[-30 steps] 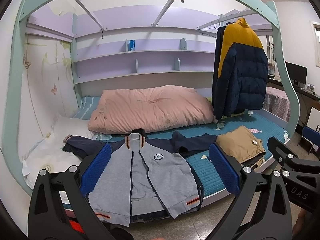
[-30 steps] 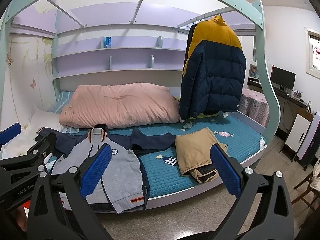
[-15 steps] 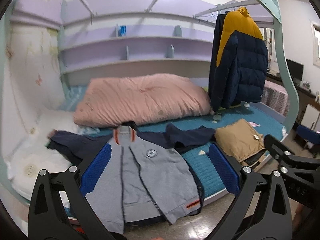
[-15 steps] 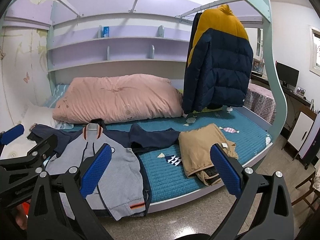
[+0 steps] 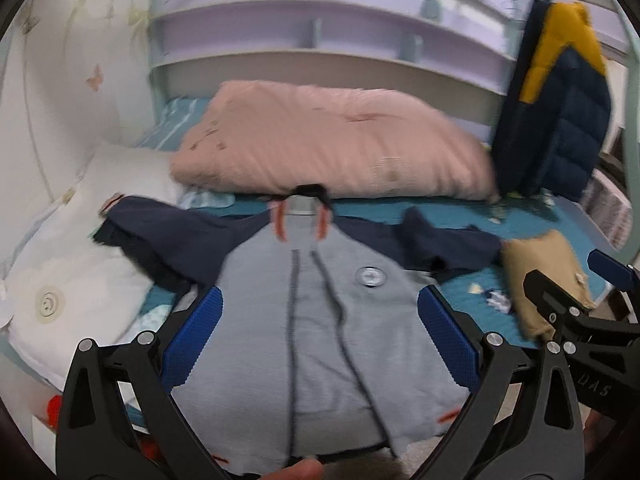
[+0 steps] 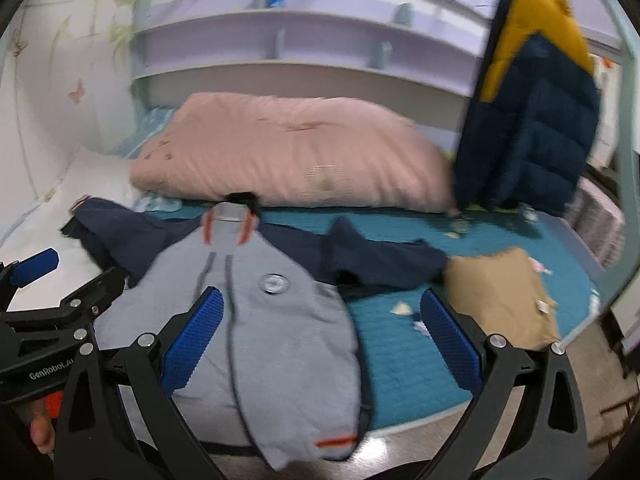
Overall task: Fold large clothes
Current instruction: 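Lower both grippers toward the grey-and-navy jacket's sleeve cuffs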
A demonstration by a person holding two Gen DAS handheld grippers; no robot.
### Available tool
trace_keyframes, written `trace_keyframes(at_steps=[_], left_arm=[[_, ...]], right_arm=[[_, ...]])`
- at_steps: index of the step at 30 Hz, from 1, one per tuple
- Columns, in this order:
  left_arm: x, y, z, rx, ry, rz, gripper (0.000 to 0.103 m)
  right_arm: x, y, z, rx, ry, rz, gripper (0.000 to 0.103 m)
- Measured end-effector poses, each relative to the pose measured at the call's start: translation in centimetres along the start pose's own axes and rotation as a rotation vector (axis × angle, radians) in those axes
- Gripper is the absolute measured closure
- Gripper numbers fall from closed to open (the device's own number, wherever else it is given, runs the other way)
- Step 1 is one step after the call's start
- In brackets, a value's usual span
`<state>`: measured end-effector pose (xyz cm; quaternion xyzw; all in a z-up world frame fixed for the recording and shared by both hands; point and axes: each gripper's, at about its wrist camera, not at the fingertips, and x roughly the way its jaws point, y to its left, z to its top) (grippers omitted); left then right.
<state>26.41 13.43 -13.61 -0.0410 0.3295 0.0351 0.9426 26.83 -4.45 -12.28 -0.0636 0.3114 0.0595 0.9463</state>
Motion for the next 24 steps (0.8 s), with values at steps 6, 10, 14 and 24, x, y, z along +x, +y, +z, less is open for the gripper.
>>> trace_keyframes(at_steps=[6,10,14,24], left_arm=[[4.7,6.7,1.6,-0.123,0.072,0.021,0.005],[9.0,12.1,1.9,-0.206,0.140,0.062,0.005],[13.1,18.5,2.5,-0.265,0.181,0.161,0.005],[19.9,33.9,4.1,-0.402,0.229,0.284,0.005]], right_arm=[[6.3,4.9,3.6,-0.060,0.025,0.129,0.008],[11.4,8.6,4.7,-0.104,0.058,0.210,0.008],[15.8,11.2,4.1,-0.112,0.100,0.284,0.008],[27.7,17.2,1.5,-0.052,0.341,0.463,0.074]])
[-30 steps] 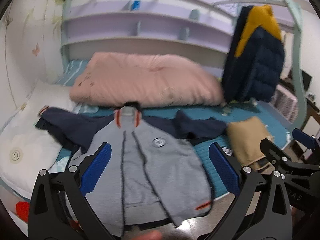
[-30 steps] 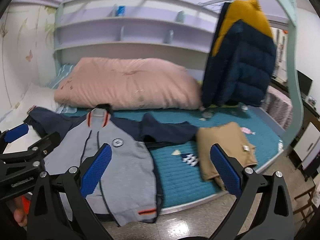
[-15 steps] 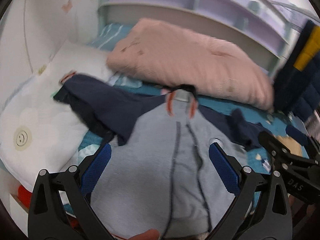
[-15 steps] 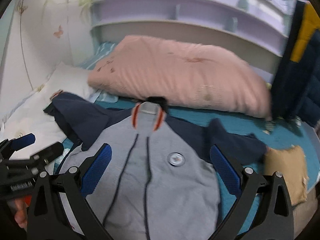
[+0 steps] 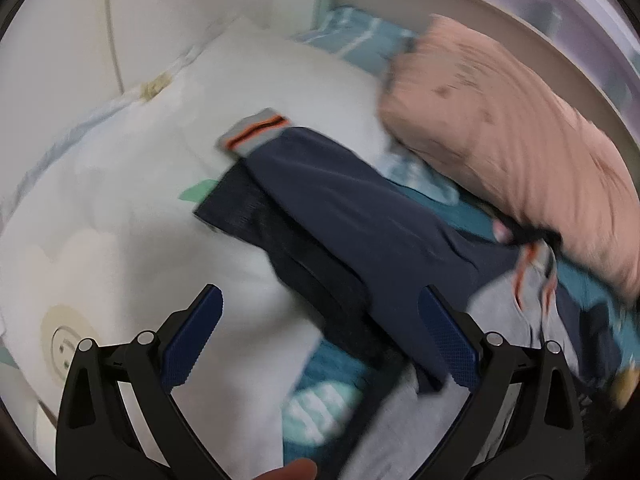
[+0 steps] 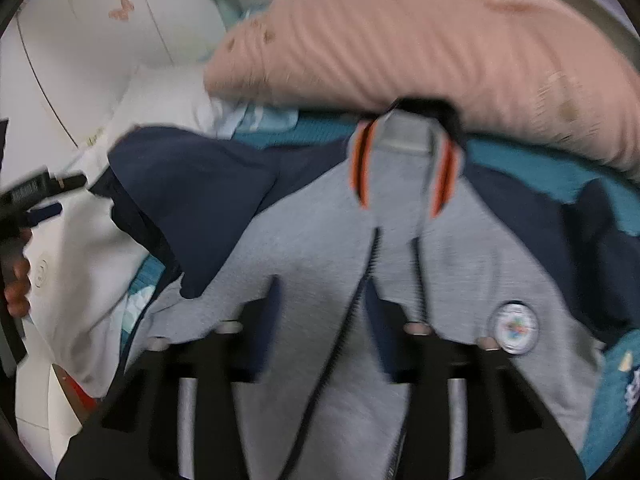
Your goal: Fold large clothes
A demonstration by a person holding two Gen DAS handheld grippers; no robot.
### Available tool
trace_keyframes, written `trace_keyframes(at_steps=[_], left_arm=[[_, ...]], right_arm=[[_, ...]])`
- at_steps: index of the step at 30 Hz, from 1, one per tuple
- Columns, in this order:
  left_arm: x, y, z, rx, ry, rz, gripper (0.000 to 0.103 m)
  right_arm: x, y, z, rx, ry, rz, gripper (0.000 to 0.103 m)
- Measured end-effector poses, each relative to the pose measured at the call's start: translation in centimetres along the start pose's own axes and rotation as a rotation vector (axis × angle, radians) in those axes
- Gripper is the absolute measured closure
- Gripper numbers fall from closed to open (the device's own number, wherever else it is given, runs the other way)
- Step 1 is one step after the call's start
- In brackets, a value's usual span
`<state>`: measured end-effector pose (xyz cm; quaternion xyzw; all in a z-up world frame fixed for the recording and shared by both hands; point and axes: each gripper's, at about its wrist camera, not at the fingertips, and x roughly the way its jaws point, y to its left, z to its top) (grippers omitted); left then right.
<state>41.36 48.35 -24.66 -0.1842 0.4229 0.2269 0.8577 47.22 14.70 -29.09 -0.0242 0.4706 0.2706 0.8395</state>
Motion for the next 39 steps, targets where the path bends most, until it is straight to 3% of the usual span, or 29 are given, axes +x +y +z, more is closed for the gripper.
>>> trace_keyframes(at_steps=[7,12,17,21,22,24,26,28,30,35,39], left_arm=[[3.1,5.0,4.7,-0.115,-0.004,0.041,0.005],[5.4,6.4,7.7,-0.177,0.005,0.035,0.005],[9.0,8.4,9.8,-0.274,0.090,0.070,0.005],[9.7,8.5,10.6,-0.279,0.059,0.087,0.006],[9.6,8.2,10.9,-0.261,0.035,0.095,0.009],[10.0,7.7,11.3,-0.245,0.045,0.057,0.047],[10.2,7.5,11.4,-0.249,0.052,0.047,0.052],[10.0,6.9,11.3,-0.227,0.041,0.037,0.065],[8.9,6.3,11.2,-0.205,0.005,0.025,0.084],[3.6,4.1,10.0,-0.162,-0.113,-0.052,0.095],[-0.2,0.4,8.7,-0.107,-0.154,-0.173,0.097]], right_arm=[[4.6,2.5,0.6,-0.007,0.047,0.093,0.077],[6.0,2.7,0.4,-0.016,0.042,0.105,0.075],[6.8,1.6,0.0,-0.001,0.046,0.100,0.075],[7.5,1.0,-0.1,0.014,0.060,0.106,0.075],[7.7,0.9,-0.1,0.014,0.064,0.113,0.075],[7.8,0.7,-0.2,0.017,0.063,0.114,0.075],[8.1,0.5,-0.2,0.031,0.066,0.118,0.075],[8.2,0.4,-0.3,0.044,0.068,0.126,0.075],[7.9,0.1,-0.3,0.045,0.059,0.122,0.075],[7.1,-1.5,-0.5,0.080,0.039,0.116,0.075],[6.6,-2.9,-0.7,0.113,0.024,0.118,0.075]])
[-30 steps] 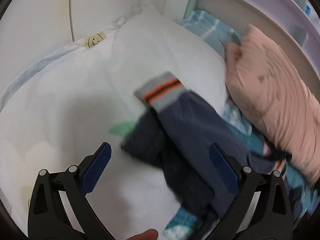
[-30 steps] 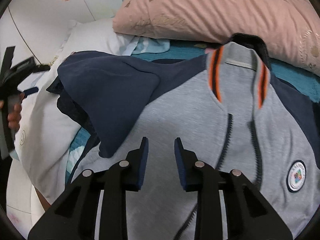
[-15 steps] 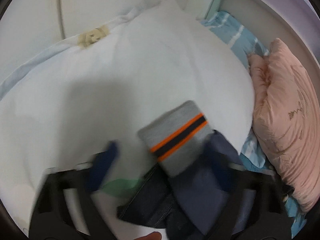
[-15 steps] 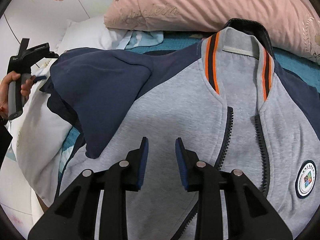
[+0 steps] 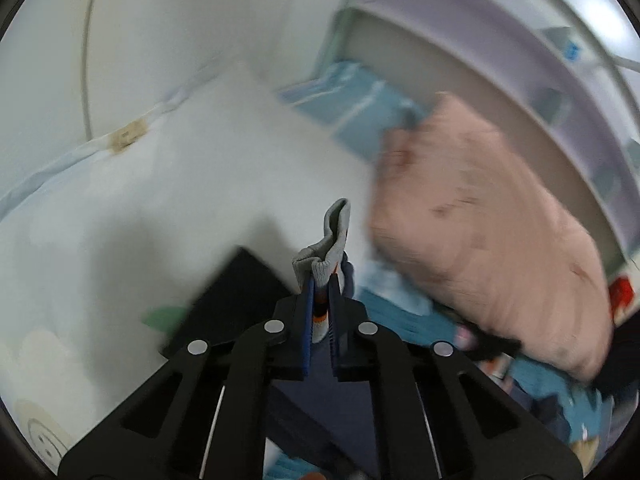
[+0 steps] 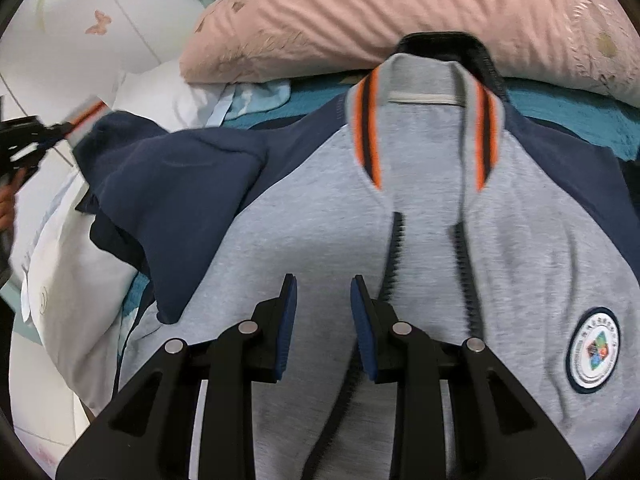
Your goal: Fold large clothes
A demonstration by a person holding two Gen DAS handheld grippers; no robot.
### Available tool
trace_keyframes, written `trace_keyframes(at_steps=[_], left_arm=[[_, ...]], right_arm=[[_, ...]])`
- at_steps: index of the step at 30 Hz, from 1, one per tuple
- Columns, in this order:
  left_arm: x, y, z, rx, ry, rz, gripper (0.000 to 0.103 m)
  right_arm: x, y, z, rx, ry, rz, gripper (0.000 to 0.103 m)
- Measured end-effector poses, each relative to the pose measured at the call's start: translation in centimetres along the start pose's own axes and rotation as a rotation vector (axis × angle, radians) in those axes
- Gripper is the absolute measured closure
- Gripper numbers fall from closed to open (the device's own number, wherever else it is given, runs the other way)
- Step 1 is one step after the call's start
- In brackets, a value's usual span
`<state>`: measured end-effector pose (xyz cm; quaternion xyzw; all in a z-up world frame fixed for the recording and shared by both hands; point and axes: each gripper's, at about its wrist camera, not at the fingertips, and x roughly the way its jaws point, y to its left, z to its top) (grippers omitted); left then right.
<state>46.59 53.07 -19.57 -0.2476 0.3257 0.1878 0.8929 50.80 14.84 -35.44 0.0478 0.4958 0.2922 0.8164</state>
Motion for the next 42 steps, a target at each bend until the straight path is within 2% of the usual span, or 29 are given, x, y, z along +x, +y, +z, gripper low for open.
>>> trace_keyframes(at_steps=[5,8,11,15,18,21,23,28,30,33,38,40,42], left_arm=[[-3.4,-7.4,-2.2,0.068,-0.002,-0.176,0.097],[-3.8,-11.8,-3.9,0.098,0.023,-0.275,0.097],[-3.1,-16.7,-6.9,0.122,0.085,-0.366,0.097],[-0.1,-21.7,-11.3,0.118,0.177,-0.433,0.097],[2.5,-24.5,-14.6,0.079,0.259,-0.465,0.097],[4.3,-28.3,-18.7,0.100,0.315,-0.471,0.097],[6.3,-30.0,-21.1,0.046,0.389,-0.496,0.097],[9.3,-32.4,-26.1,0.036,0.435,-0.458,0.097],[10.4,-31.9,-27.1,0.021,0.455,-0.460,0.096],[11.3,-32.7,-28.3,-0.020,0.515,-0.488,0.096],[11.2,-35.0,-28.6,0.012,0.510,-0.524,0.096],[10.9,-35.5,-28.3,0.017,0.499,-0.541,0.096],[10.4,-34.8,-27.6,0.000,0.508,-0.566,0.096]], right_arm=[[-1.7,-1.6,-0.1,0.062,-0.022,0.039,0.075],[-3.3,-2.5,-0.2,0.080,-0.049,0.056,0.075],[-5.3,-3.8,-0.3,0.098,-0.084,0.057,0.075],[-7.8,-6.5,-1.0,0.147,-0.116,0.046,0.075],[-9.5,-9.3,-2.1,0.178,-0.131,0.003,0.075],[-11.1,-12.1,-3.1,0.197,-0.135,-0.062,0.075],[-12.3,-14.2,-3.9,0.220,-0.145,-0.112,0.075],[-15.4,-18.8,-4.7,0.291,-0.189,-0.193,0.075],[-16.8,-20.7,-5.0,0.319,-0.209,-0.227,0.076],[-19.6,-23.8,-5.6,0.386,-0.266,-0.300,0.070],[-23.3,-28.5,-6.3,0.484,-0.322,-0.382,0.069],[-23.8,-29.5,-6.5,0.490,-0.309,-0.376,0.069],[-23.5,-29.3,-6.5,0.490,-0.293,-0.323,0.069]])
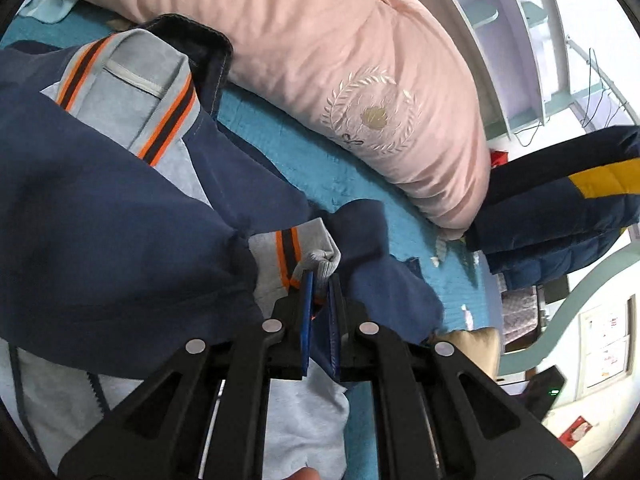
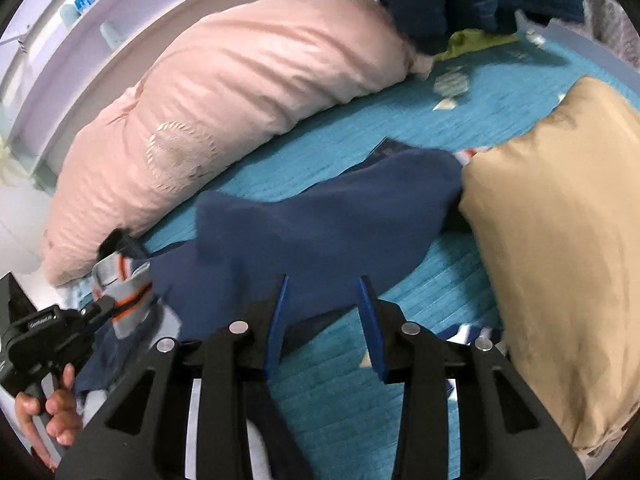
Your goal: Fold large clothes
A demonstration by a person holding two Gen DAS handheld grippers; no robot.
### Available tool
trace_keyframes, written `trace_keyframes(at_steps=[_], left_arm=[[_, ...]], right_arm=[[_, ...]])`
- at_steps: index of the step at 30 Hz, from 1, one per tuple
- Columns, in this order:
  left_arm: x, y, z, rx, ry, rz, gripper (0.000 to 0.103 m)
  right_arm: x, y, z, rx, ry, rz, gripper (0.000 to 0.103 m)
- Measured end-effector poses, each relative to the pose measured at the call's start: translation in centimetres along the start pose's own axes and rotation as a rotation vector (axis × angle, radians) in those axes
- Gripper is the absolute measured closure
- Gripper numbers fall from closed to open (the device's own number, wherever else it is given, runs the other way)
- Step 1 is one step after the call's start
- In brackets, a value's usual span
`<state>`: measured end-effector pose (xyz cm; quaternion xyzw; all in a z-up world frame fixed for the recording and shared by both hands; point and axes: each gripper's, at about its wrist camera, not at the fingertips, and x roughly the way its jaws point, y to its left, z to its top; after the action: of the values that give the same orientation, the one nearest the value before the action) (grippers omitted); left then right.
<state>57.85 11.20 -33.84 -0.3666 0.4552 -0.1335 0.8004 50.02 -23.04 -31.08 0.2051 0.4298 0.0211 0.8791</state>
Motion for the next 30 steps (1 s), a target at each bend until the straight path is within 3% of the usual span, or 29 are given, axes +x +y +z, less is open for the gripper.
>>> trace_keyframes(at_steps=[2,4,5,7,9,10,11,15,19,22,25,30], left_arm=[[-1.7,0.4,0.7,-0.034,-0.020,-0.062,0.092],[-2.5,0.7,1.2,-0.047,-0.008,-0.112,0.049],[-2.8,0.9,1.4,-0.066,-0.004,-0.106,0.020],[-3.9,1.7,1.4,-0.115,-0.019,-0.109,0.018],[-5.6,2.3,1.4,-0.087,-0.035,-0.107,0.018],[-6.8,2.7,1.5,-0.056,-0.069,-0.050,0.017],[-8.3,3.2,1.5,0.000,-0.116,0.056,0.017],[-12.1,5.9,1.0,0.144,-0.212,0.348,0.017],[-12.1,10.9,1.1,0.138,-0.160,0.509,0.017],[-9.3,15.4,0.6,0.091,-0.024,0.611,0.018],[-9.1,15.3,-0.5,0.164,-0.062,0.621,0.018],[-9.7,13.5,-0.6,0.211,-0.097,0.651,0.017]], right_arm=[[0.2,1.8,-0.8,-0.032,0.023,0.063,0.068],[0.9,4.1,-1.6,-0.058,0.046,0.110,0.065],[1.2,5.1,-1.7,-0.066,0.060,0.132,0.064],[2.1,7.7,-2.5,-0.100,0.088,0.168,0.062],[3.1,10.1,-3.2,-0.134,0.119,0.205,0.058],[3.5,10.9,-3.4,-0.144,0.127,0.213,0.050],[4.3,12.2,-3.8,-0.162,0.135,0.218,0.045],[6.3,14.7,-4.8,-0.183,0.154,0.179,0.045],[4.8,15.9,-5.5,-0.237,0.071,0.135,0.045],[3.2,13.8,-4.0,-0.186,0.018,0.101,0.045],[1.7,10.5,-2.1,-0.146,-0.037,0.044,0.045],[1.8,-0.2,3.0,0.101,-0.044,-0.080,0.045]])
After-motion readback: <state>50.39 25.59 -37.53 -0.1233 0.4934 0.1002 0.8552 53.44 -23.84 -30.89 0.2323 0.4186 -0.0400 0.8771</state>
